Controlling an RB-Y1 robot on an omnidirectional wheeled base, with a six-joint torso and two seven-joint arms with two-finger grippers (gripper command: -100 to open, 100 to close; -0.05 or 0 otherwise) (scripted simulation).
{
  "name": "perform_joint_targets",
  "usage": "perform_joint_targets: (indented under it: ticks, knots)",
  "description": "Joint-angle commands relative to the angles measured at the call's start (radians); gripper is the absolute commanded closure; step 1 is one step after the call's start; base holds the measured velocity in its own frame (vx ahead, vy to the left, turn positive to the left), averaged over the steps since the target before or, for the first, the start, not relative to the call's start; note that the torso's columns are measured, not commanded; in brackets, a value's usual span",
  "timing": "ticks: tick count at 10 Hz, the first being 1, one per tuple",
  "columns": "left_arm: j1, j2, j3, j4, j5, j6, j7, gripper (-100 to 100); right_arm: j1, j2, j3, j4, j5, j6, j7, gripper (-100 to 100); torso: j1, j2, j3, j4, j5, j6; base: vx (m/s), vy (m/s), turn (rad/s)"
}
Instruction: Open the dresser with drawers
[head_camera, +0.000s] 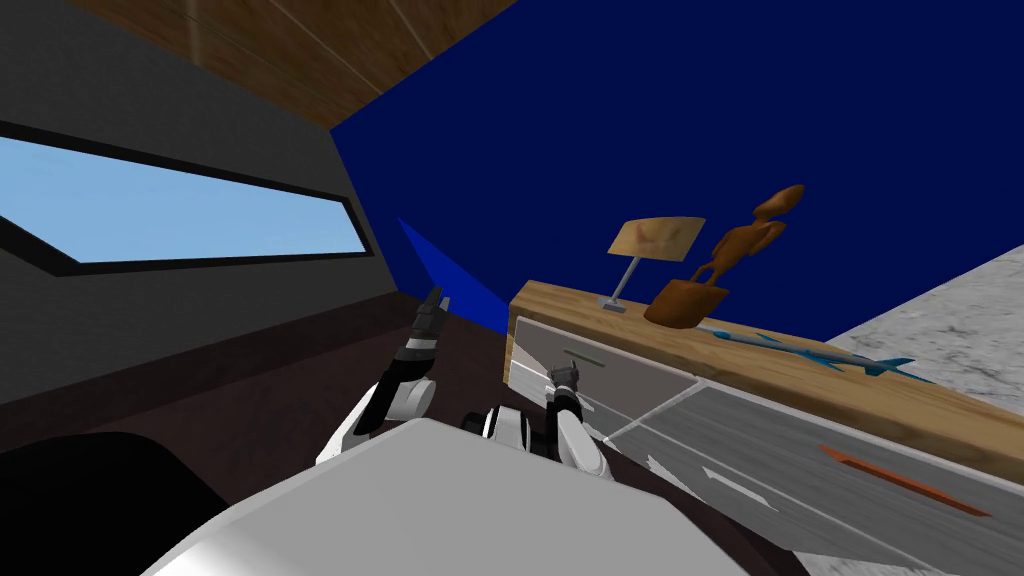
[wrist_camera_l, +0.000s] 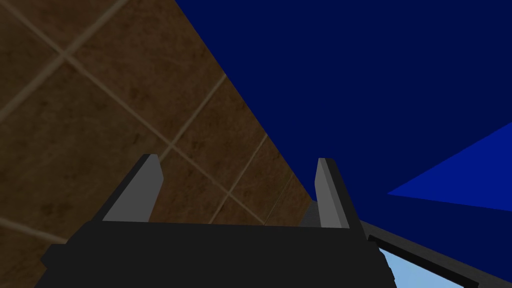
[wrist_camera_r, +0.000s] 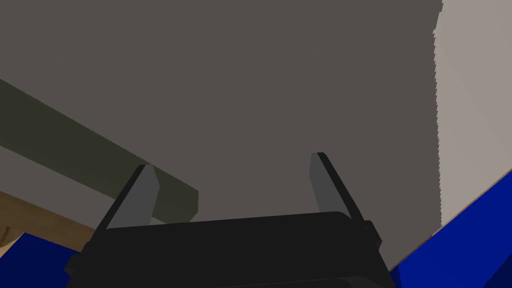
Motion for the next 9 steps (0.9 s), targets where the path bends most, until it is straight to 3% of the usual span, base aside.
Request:
perform_joint_targets:
  ticks: [1, 3, 4, 7, 9]
  knots:
    - [0.000, 0.000, 0.000, 0.000, 0.000, 0.000, 0.000, 0, -0.015, -0.012, 0.020, 0.040, 0.057, 0.053, 0.009, -100, 0.000, 0.000, 0.000, 0.000, 0.000, 0.000, -0.001, 0.018, 0.022]
    - [0.000, 0.000, 0.000, 0.000, 0.000, 0.000, 0.000, 0, -0.044, -0.028, 0.050, 0.105, 0.127, 0.120, 0.030, -100, 0.000, 0.000, 0.000, 0.000, 0.000, 0.000, -0.002, 0.028, 0.047]
    - [0.000, 0.000, 0.000, 0.000, 0.000, 0.000, 0.000, 0, -0.044, -0.028, 0.050, 0.105, 0.140, 0.131, 0.030, -100, 0.001, 0.000, 0.000, 0.000, 0.000, 0.000, 0.000, 0.023, 0.018]
    - [0.000, 0.000, 0.000, 0.000, 0.000, 0.000, 0.000, 0, -0.080, -0.050, 0.087, 0.182, 0.237, 0.222, 0.056, -100, 0.000, 0.000, 0.000, 0.000, 0.000, 0.000, 0.001, 0.026, 0.041]
    - [0.000, 0.000, 0.000, 0.000, 0.000, 0.000, 0.000, 0, -0.089, -0.057, 0.097, 0.201, 0.269, 0.252, 0.063, -100, 0.000, 0.000, 0.000, 0.000, 0.000, 0.000, -0.001, 0.018, 0.016]
